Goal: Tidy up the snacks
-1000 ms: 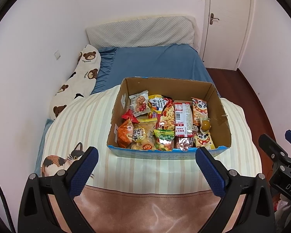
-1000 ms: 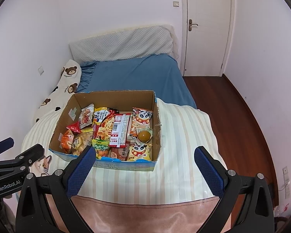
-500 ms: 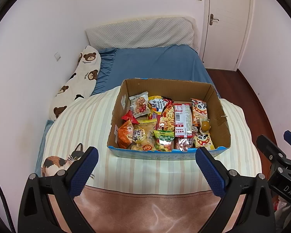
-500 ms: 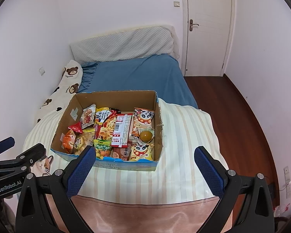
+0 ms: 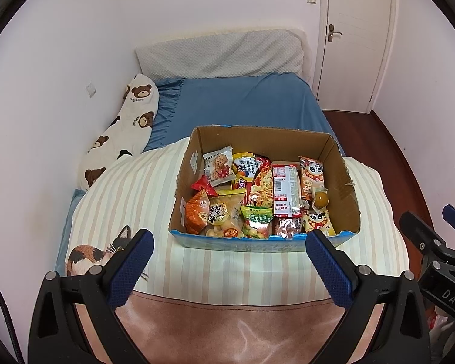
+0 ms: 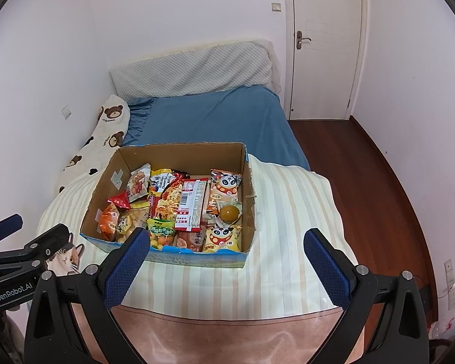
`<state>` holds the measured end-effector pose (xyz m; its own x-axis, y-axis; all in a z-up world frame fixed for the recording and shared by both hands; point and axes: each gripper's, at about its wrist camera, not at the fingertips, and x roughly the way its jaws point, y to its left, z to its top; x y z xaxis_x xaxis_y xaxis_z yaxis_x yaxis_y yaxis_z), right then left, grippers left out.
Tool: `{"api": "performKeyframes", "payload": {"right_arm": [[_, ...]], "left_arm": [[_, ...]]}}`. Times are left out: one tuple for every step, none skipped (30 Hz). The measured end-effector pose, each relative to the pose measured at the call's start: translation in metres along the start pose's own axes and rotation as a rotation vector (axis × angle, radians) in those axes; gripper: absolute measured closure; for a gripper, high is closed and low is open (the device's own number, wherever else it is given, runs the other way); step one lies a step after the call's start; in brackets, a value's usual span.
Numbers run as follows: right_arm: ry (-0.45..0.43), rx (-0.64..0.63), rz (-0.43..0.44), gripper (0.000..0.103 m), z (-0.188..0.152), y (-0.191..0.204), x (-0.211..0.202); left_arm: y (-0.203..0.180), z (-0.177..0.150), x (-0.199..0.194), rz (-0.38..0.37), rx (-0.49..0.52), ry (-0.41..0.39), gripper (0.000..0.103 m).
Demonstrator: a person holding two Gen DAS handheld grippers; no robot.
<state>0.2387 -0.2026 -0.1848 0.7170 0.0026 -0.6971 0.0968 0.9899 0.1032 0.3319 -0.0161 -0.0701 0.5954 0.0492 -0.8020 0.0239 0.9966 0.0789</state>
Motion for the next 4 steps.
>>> {"api": "performKeyframes", "payload": {"right_arm": [[0.000,-0.002,0.000,0.000,-0.0001,-0.0008,-0.0001],[0.000,-0.001,-0.001,0.000,-0.0002,-0.0005,-0.0002],[-0.001,0.000,0.000,0.000,-0.0002,-0.0011,-0.0003],[-0.001,-0.002,-0.001,0.000,0.0001,0.0003,0.0001]], "left_arm": [[0.0008,-0.0001,-0.0007,0.001,-0.002,-0.001,0.000],[0.0010,0.0001,-0.0009,0.001,-0.004,-0.002,0.000],[0.0010,0.0004,-0.0008,0.001,-0.004,-0.002,0.000],[0.0015,0.0001,-0.0011,0.001,-0.005,0.000,0.000]]}}
